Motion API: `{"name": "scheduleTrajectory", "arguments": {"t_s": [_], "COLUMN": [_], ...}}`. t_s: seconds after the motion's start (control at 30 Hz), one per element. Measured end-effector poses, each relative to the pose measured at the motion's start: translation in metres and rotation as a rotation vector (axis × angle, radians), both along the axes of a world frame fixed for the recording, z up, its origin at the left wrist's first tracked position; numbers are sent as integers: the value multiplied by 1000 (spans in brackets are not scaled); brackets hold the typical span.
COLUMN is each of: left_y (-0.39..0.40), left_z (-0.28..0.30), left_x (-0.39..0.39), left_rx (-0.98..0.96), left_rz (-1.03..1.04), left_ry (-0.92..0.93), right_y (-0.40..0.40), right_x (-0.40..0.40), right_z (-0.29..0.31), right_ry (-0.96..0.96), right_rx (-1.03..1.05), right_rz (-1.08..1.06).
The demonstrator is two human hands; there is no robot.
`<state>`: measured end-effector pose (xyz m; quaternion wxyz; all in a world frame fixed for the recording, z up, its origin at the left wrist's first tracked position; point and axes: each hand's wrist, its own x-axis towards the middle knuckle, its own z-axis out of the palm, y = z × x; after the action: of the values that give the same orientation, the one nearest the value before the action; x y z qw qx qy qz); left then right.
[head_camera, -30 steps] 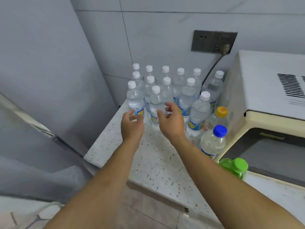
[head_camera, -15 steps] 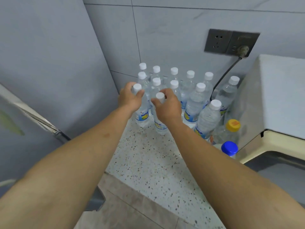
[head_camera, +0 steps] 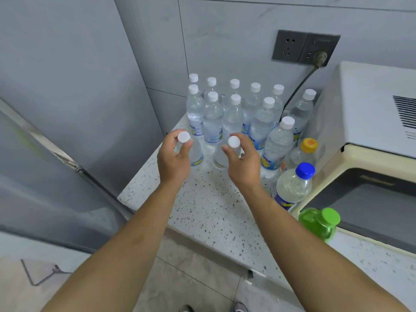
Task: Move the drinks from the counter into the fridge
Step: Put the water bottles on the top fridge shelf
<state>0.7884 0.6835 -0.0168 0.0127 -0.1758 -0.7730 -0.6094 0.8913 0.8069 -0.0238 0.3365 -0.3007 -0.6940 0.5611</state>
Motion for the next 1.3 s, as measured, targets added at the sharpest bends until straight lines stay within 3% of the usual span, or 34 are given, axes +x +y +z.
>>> {"name": "scheduleTrajectory", "arguments": {"t_s": [0.2,0.47,0.73,1.1,1.2,1.3], "left_y": [-13,-27,-46,-70,-93,-120], "left_z": [7,-16,-72,-88,-88,-87], "left_x": [19,44,46,60,68,86], "left_rx": [-44,-106,-222,-78,-4,102], "left_rz": [-62,-332,-393,-311,-331,-314], "left_ry": [-20,-112,-287,-370,-497,-674], "right_y": [-8,-21,-41,-72,-79,-86], "right_x": [29,54,74,97,105,114], "right_z": [3,-18,-73,-89,-81,-73], "right_ry": [63,5,-219,-169,-158,-98], "right_rx": [36,155,-49,-96,-151,-334], "right_rz": [-45,23,-55,-143,-91,30]}}
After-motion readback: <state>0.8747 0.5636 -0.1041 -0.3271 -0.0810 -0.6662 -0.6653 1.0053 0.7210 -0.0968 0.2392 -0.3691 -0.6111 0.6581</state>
